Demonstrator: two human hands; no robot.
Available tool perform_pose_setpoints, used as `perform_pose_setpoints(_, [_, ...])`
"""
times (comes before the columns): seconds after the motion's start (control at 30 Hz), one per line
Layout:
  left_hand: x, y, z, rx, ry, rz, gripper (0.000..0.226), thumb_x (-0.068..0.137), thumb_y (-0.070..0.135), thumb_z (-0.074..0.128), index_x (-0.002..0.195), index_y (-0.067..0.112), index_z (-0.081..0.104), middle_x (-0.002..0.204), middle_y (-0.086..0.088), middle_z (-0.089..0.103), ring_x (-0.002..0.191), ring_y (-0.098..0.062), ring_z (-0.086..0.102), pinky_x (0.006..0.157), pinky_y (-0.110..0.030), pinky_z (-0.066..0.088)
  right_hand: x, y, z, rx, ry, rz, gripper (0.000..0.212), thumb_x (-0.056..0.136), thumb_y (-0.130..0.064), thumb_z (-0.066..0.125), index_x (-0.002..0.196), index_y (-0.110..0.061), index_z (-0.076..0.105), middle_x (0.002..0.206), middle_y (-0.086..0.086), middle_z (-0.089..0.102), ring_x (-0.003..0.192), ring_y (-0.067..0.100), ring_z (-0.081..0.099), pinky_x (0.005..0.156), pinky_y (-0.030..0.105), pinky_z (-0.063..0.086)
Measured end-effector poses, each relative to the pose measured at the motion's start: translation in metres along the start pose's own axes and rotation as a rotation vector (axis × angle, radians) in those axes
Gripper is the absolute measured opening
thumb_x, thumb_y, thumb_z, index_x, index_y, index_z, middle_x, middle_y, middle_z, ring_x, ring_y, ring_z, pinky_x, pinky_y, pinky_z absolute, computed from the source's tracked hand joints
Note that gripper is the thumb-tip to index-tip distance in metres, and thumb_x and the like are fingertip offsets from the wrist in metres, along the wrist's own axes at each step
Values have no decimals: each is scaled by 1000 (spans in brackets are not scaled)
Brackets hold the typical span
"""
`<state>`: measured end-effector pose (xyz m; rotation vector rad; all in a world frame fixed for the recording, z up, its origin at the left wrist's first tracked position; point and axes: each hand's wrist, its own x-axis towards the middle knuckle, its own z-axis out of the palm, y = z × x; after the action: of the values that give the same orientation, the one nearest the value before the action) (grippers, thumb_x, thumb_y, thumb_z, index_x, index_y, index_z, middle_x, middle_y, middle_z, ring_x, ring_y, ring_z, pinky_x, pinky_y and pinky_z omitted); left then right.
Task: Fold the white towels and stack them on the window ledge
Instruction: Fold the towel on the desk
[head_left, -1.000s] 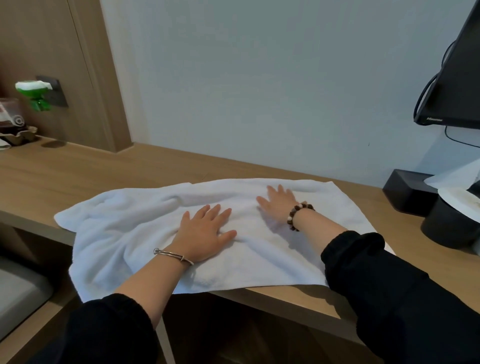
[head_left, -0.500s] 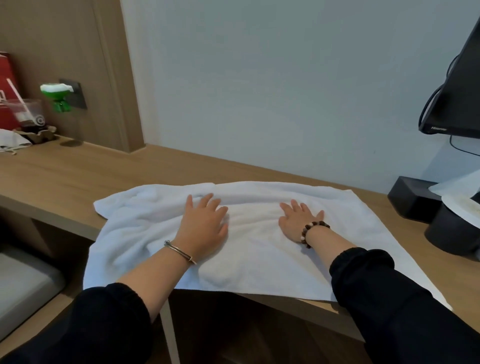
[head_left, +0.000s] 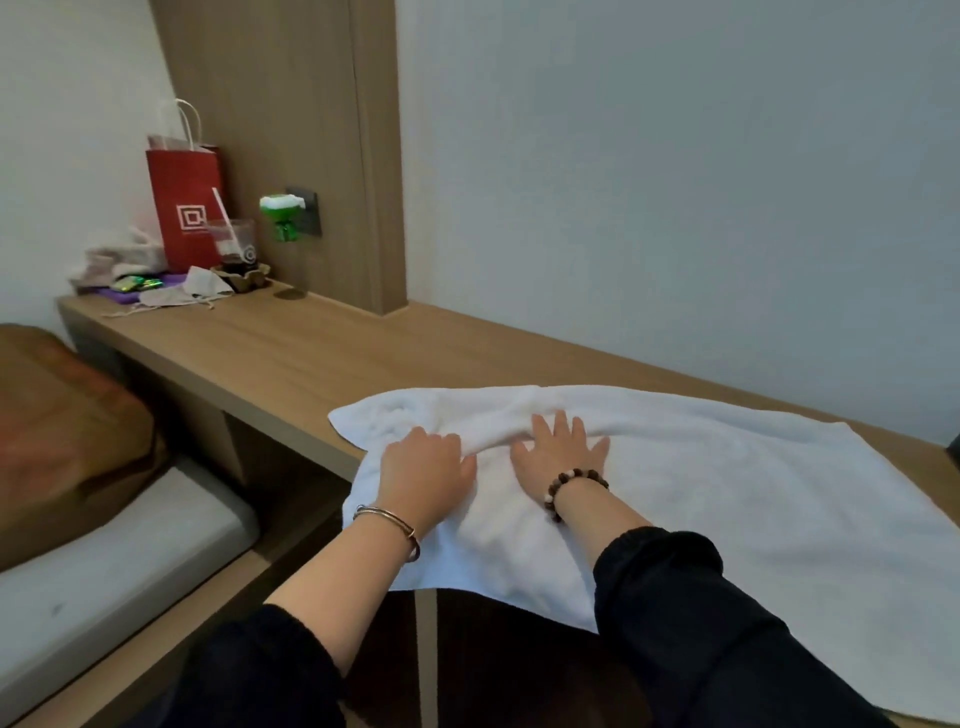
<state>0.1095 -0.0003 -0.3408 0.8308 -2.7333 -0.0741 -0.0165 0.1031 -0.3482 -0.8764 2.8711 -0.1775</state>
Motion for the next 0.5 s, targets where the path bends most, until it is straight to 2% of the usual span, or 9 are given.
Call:
perform_pose_setpoints(0.07, [1, -15, -10, -187, 60, -41, 27, 96, 29, 38, 81, 17, 57, 89, -5, 63, 95, -26, 57, 66, -31, 35, -1, 4, 3, -26, 5, -14, 61, 95, -53, 15, 152, -30, 6, 160, 0, -6, 147, 23, -5, 114, 57, 0])
perform_pose_setpoints(0.1, [5, -25, -12, -259, 115, -77, 24, 95, 25, 41, 83, 17, 60, 92, -4, 63, 99, -25, 57, 68, -31, 36, -1, 5, 3, -32, 5, -22, 62, 95, -54, 15, 152, -31, 6, 160, -1, -5, 147, 23, -5, 114, 58, 0])
perform_pose_setpoints(0.17, [18, -47, -13, -223, 215, -138, 25, 93, 23, 45, 109, 16, 64, 117, -2, 60, 114, -24, 48, 85, -33, 38, 0, 6, 3, -32, 11, -28, 62, 95, -54, 15, 151, -31, 7, 160, -1, -5, 147, 23, -5, 114, 58, 1])
perform_pose_setpoints(0.2, [25, -58, -11, -150, 193, -186, 31, 93, 26, 46, 120, 17, 58, 127, -3, 54, 118, -25, 43, 90, -35, 38, 1, 6, 4, -30, 15, -29, 61, 95, -54, 15, 151, -31, 7, 160, -2, -4, 147, 23, -4, 114, 58, 1])
perform_pose_setpoints(0.3, [44, -79, -10, -102, -57, -372, 46, 96, 43, 41, 132, 13, 43, 135, -10, 45, 123, -30, 40, 95, -42, 39, 1, 6, 6, -23, 29, -34, 61, 94, -52, 16, 151, -31, 8, 160, -2, -3, 147, 23, -4, 114, 58, 2])
perform_pose_setpoints(0.4, [63, -89, -15, -154, -197, -396, 55, 93, 47, 50, 132, 9, 42, 131, -13, 47, 113, -29, 50, 88, -38, 43, 2, 7, 6, -12, 43, -40, 61, 94, -51, 16, 151, -30, 10, 160, -2, -1, 146, 23, -3, 114, 57, 3])
perform_pose_setpoints(0.43, [68, -92, -18, -137, -241, -377, 53, 92, 46, 53, 128, 8, 46, 123, -12, 52, 103, -26, 54, 81, -34, 45, 2, 7, 6, -9, 50, -43, 60, 94, -50, 17, 151, -30, 11, 160, -2, 0, 146, 23, -2, 114, 56, 4])
perform_pose_setpoints(0.5, [78, -96, -25, -68, -320, -318, 41, 90, 43, 57, 110, 7, 58, 95, -6, 59, 84, -22, 54, 69, -29, 42, 2, 8, 7, 3, 66, -47, 60, 95, -49, 17, 150, -29, 13, 160, -2, 2, 146, 22, 0, 115, 55, 6])
